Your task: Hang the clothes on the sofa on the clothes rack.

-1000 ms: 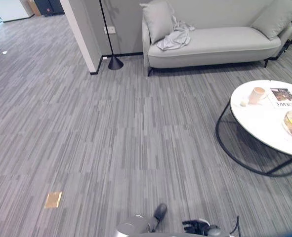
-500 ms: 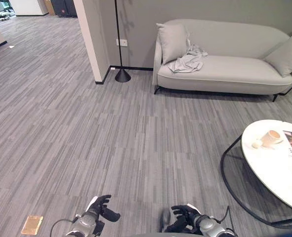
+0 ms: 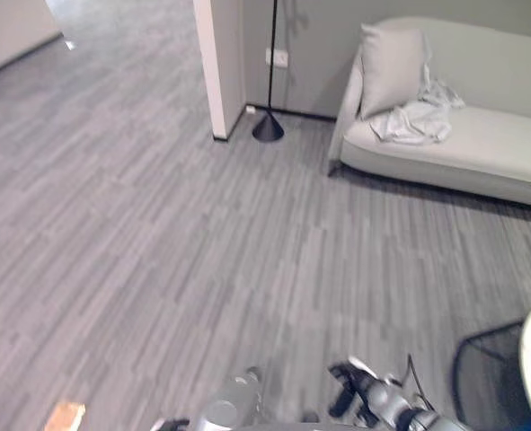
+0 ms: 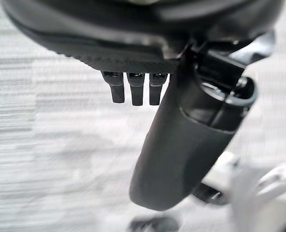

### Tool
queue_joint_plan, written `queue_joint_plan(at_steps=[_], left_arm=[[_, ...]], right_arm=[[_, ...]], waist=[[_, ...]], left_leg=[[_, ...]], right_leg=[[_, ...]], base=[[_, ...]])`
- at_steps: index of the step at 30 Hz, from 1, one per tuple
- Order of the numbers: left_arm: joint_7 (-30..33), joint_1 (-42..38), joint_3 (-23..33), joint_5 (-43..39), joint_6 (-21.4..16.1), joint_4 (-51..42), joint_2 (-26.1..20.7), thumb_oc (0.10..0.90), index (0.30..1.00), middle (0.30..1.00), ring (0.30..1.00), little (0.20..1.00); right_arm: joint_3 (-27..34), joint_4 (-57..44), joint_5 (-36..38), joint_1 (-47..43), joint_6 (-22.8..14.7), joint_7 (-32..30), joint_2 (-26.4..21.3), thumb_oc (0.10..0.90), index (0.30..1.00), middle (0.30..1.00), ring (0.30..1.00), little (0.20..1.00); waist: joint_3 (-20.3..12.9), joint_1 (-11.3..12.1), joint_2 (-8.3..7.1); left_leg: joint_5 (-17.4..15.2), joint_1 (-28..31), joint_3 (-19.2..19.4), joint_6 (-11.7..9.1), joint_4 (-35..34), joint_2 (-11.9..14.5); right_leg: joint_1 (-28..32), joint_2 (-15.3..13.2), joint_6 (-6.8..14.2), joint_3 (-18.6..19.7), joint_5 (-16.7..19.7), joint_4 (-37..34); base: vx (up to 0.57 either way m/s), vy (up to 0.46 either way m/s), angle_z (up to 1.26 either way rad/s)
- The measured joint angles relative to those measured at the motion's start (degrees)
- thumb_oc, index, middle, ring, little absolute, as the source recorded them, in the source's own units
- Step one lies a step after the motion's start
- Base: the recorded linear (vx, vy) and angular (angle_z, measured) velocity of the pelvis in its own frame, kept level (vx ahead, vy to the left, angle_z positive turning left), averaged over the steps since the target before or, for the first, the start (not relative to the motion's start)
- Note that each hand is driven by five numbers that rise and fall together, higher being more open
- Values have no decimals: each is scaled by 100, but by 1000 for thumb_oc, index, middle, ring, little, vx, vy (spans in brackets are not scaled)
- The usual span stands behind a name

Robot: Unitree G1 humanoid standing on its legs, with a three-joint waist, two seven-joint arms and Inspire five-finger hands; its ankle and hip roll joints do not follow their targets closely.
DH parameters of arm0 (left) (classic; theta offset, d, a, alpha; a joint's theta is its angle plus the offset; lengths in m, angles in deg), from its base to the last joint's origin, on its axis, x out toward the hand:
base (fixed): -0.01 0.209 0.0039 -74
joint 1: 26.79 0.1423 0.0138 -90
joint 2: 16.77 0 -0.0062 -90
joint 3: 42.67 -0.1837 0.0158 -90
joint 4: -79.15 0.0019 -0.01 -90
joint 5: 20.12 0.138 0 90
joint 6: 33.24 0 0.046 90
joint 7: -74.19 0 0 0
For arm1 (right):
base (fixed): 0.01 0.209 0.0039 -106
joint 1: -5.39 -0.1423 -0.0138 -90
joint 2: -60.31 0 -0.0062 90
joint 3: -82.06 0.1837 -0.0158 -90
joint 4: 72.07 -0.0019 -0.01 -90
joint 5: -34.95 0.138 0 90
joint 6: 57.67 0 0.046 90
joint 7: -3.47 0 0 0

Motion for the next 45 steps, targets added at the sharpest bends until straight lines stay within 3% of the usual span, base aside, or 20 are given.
queue_joint_plan(at_steps=[3, 9, 11, 14, 15, 17, 18, 19, 20, 21, 22, 24, 27, 30, 32, 35, 36, 39, 41, 45], left_arm=[[-14, -419, 90, 25, -58, 206, -83, 800, 900, 900, 900, 900], [-233, -571, -85, 46, -30, 251, -12, 800, 900, 900, 900, 900], [-324, -521, -209, 55, 4, 274, 43, 800, 900, 900, 900, 900], [-346, -596, -436, 73, -31, 142, -99, 800, 900, 900, 900, 900], [-318, -608, -650, 221, -28, 143, -82, 800, 900, 900, 900, 900], [-319, -843, -777, 329, 51, 112, -86, 800, 900, 900, 900, 900], [-302, -990, -791, 330, 61, 55, -122, 800, 900, 900, 900, 900], [-290, -1232, -760, 351, 45, -55, -225, 800, 900, 900, 900, 900], [-322, -1463, -742, 433, 53, -183, -323, 800, 900, 900, 900, 900], [-282, -1672, -747, 467, -74, -344, -327, 800, 900, 900, 900, 900], [-178, -1703, -689, 464, -97, -396, -380, 800, 900, 900, 900, 900], [-127, -1297, -651, 502, 82, 24, -454, 800, 900, 900, 900, 900], [-107, -736, -727, 497, 59, 94, -360, 800, 900, 900, 900, 900], [-94, -319, -487, 496, 153, 129, -211, 800, 900, 900, 900, 900], [-58, -335, -476, 491, 136, -8, -202, 800, 900, 900, 900, 900], [-5, -287, -463, 480, 142, -124, -223, 800, 900, 900, 900, 900], [3, -241, -458, 471, 129, -145, -204, 800, 900, 900, 900, 900], [-54, -28, -265, 469, 41, -241, -161, 800, 900, 900, 900, 900], [-36, -140, -99, 461, 52, -70, -172, 800, 900, 900, 900, 900], [-116, -503, 224, 440, 47, 158, -118, 800, 900, 900, 900, 900]], right_arm=[[346, 334, 15, -7, -111, 169, 266, 800, 900, 900, 900, 900], [447, 507, 26, 141, -184, 470, 418, 800, 900, 900, 900, 900], [311, 444, 21, 76, -207, 470, 352, 800, 900, 900, 900, 900], [41, 214, -64, 28, -190, 464, 295, 800, 900, 900, 900, 900], [-107, 37, -279, -130, -202, 428, 244, 800, 900, 900, 900, 900], [-417, -577, -685, -272, -192, 344, 154, 800, 900, 900, 900, 900], [-682, -774, -793, -379, -217, 333, 135, 800, 900, 900, 900, 900], [-773, -879, -929, -520, -279, 311, 269, 800, 900, 900, 900, 900], [-623, -884, -1048, -566, -295, 296, 333, 800, 900, 900, 900, 900], [-831, -794, -1199, -769, -292, 369, 292, 800, 900, 900, 900, 900], [-897, -600, -1373, -958, -177, 358, 487, 800, 900, 900, 900, 900], [-867, -670, -1545, -963, -292, 344, 748, 800, 900, 900, 900, 900], [-597, -420, -1515, -687, -308, 309, 865, 800, 900, 900, 900, 900], [-520, -377, -1462, -304, -220, 319, 897, 800, 900, 900, 900, 900], [-522, -368, -1459, -395, -204, 310, 774, 800, 900, 900, 900, 900], [-573, -114, -1383, -428, -155, 299, 636, 800, 900, 900, 900, 900], [-656, -91, -1305, -347, -150, 294, 534, 800, 900, 900, 900, 900], [-637, 150, -1294, -177, -96, 324, 184, 800, 900, 900, 900, 900], [-524, 417, -1296, -141, -10, 341, 254, 800, 900, 900, 900, 900], [-123, 685, -1278, 22, 3, 363, 236, 800, 900, 900, 900, 900]], waist=[[-75, 7, -220], [-345, 125, -214], [-460, 23, -118], [-652, -52, -417], [-655, -57, -336], [-521, -203, 14], [-369, -232, 104], [-66, -331, -397], [18, -495, -575], [8, -362, -510], [252, -3, -733], [285, -18, -657], [89, -38, -592], [-172, 142, -647], [-62, 242, -661], [34, 412, -606], [-24, 412, -635], [-470, 355, 3], [-537, 346, -246], [-524, 351, -240]], left_leg=[[-66, 242, 89, 504, -26, -554], [-227, 1161, 264, 1096, -574, -668], [-185, 1470, 199, 1379, -734, -569], [-268, 1676, 216, 1704, -583, -1012], [-298, 1790, 233, 1702, -547, -989], [-453, 1823, 87, 1361, -500, -592], [-595, 1822, 51, 493, -470, -374], [-1125, 1175, 362, -134, 808, -663], [-1571, 541, 327, 1116, 1843, -855], [-1585, 517, -57, 742, 1189, -178], [-1581, 709, 386, 692, 1107, -223], [-1468, 1670, 530, 818, 140, 158], [-1612, 2276, 484, 823, -340, 223], [-1300, 1244, 614, 159, 2417, -444], [-1529, 358, 687, 526, 3409, -684], [-1482, -22, 554, 641, 1912, -835], [-1150, -42, 382, 625, 1097, -868], [820, -2, 271, 964, -472, -497], [872, 265, 268, 887, -904, -553], [636, 812, 411, 1141, -1233, -575]], right_leg=[[202, -76, -74, 143, -262, 71], [386, -389, 83, 261, -407, 923], [-599, -501, -113, 3, -725, 3360], [-1426, -1261, -313, 57, -834, 5032], [-1758, -1076, -560, 267, -1015, 5211], [-2169, 59, -605, 282, -1132, 4417], [-2284, 778, -628, 284, -1078, 3617], [-2387, 713, -564, 479, -519, 2988], [-2518, 166, -469, 306, -29, 2834], [-2784, 142, 89, 351, -230, 2855], [-2846, 121, 99, 713, -255, 2579], [-2451, 508, 28, 829, 115, 1465], [-2306, 611, -375, 568, -175, 2313], [-1230, 485, -912, 495, -27, 1520], [-728, 402, -894, 572, 5, 900], [179, 356, -782, 483, -66, 340], [259, 382, -678, 460, -131, 307], [640, 1065, -414, 492, -317, 76], [476, 816, -360, 443, -706, 343], [173, 591, -412, 308, -817, 1103]], base=[[771, 271, 25], [640, 343, -22], [281, 251, -7], [289, 51, 6], [154, -233, -6], [184, -226, 17], [287, -224, 70], [388, -281, 160], [217, -131, 189], [223, -134, 105], [283, -157, -37], [474, -249, -60], [560, -255, 3], [217, -120, 45], [270, -59, 41], [273, 23, 6], [236, 48, -20], [257, 81, -36], [281, 58, -26], [335, 110, -26]])
